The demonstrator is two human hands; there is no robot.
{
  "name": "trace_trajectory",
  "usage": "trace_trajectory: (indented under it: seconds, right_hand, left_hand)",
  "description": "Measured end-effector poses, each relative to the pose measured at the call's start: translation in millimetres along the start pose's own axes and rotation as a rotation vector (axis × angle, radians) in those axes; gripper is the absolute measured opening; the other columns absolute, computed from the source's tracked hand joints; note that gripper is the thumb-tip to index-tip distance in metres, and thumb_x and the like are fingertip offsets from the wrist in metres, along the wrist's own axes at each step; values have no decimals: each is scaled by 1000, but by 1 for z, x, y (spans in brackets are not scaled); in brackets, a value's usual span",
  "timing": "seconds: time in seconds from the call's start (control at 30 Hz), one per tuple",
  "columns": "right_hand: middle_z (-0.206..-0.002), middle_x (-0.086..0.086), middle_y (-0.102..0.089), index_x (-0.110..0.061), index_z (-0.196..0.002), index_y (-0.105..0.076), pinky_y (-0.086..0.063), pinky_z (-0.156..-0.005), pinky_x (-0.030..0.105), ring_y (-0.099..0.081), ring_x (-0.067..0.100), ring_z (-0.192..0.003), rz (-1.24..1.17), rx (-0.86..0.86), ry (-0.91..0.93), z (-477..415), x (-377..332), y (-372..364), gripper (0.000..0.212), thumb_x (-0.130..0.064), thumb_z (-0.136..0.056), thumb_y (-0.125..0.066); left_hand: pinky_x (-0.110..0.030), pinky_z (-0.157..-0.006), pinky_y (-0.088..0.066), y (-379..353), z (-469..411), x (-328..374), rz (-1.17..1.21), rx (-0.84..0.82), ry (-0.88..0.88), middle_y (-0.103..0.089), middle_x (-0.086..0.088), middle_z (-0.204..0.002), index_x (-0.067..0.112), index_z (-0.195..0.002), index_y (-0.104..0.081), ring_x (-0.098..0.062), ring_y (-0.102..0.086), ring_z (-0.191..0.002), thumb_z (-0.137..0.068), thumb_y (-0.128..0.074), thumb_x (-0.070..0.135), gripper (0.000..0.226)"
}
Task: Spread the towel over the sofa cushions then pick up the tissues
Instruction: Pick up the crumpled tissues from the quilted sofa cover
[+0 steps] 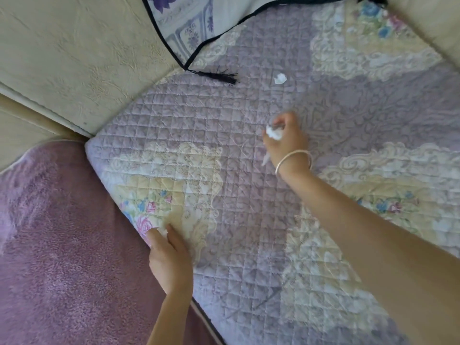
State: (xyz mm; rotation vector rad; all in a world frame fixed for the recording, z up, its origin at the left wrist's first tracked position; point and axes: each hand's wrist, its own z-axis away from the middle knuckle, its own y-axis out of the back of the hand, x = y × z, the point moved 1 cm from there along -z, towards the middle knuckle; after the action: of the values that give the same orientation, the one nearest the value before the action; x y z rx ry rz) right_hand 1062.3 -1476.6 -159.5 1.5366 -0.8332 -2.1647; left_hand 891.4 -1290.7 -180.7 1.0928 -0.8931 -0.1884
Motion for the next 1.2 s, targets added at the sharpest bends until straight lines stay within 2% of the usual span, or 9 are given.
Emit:
trace_trajectory:
  seconds: [0.17, 0.3, 0.43, 0.57, 0.67, 0.77, 0.9, 1.0, 1.2]
  right_hand:
    - [-106, 15, -65, -4, -115, -49, -49, -80, 35, -63, 30, -94, 4, 116, -42, -56, -10, 2, 28, -14, -89, -55]
    - [-107, 16, -61, -11, -125, -44, -52, -84, 51, -64, 38, -93, -30, 1, -46, -81, -17, -5, 34, -14, -91, -51]
    - [-115, 12, -64, -8, -117, -53, -47, -83, 33, -62, 29, -100, 76, 75, -41, -96, -20, -11, 29, -21, -91, -52]
    - [-115, 12, -65, -2, -120, -52, -45, -85, 30, -59, 27, -108, 16, 145, -198, -107, -20, -10, 35, -24, -92, -50]
    - [-71, -1, -57, -11, -78, -54, -40, -64, 26, -55, 21, -79, -98, 95, -215, -108, -19, -5, 15, -19, -91, -50]
    - [-50, -5, -34, -19, -49, -31, -23, -45, 27, -34, 10, -47, -182, 107, -247, -89, -10, 10, 44, -15, -88, -51]
    - [-45, -2, -31, -16, -46, -31, -14, -47, 34, -27, 9, -43, -188, 160, -294, -40, 26, 43, 48, -16, -88, -54]
    - [-45, -2, -32, -14, -51, -37, -20, -49, 30, -28, 9, -43, -165, 317, -371, -4, 85, 102, 42, -21, -88, -57]
    - [-48, -1, -42, -10, -58, -44, -23, -51, 27, -43, 17, -50, -48, 599, -650, 46, 197, 232, 41, -38, -88, -51]
  left_hand:
    - [-21, -37, -18, -14, -10, 64, 162, -153, -204, -31, 6, -44, 7, -90, -42, -10, -27, -36, -96, -41, 13, 8]
    - [-23, -39, -16, -48, -42, 139, 286, -261, -410, -28, 6, -48, 11, -83, -31, -9, -24, -39, -97, -39, 15, 16]
    - [-27, -39, -18, -82, -68, 177, 247, -367, -478, -32, 5, -53, 11, -85, -27, -11, -29, -43, -97, -35, 14, 15]
    - [-25, -40, -19, -96, -71, 173, 197, -349, -487, -35, 6, -56, 8, -92, -34, -7, -32, -46, -96, -35, 11, 5]
    - [-27, -43, -24, -97, -72, 173, 172, -287, -473, -47, 1, -70, 3, -107, -45, -15, -40, -54, -95, -36, 9, 16]
    - [-26, -48, -26, -96, -60, 181, 218, -262, -480, -56, -8, -87, 3, -107, -49, -18, -44, -66, -94, -37, 5, 18]
    - [-21, -46, -23, -103, -19, 205, 218, -338, -589, -55, -14, -102, 2, -103, -52, -15, -40, -68, -93, -47, 11, 14]
    - [-26, -58, -29, -122, 45, 238, 218, -476, -657, -56, -12, -105, 5, -104, -51, -16, -41, -73, -89, -54, 17, 19]
    - [-19, -59, -25, -152, 164, 273, 310, -718, -852, -59, -4, -92, 11, -103, -57, -19, -49, -74, -85, -63, 22, 23]
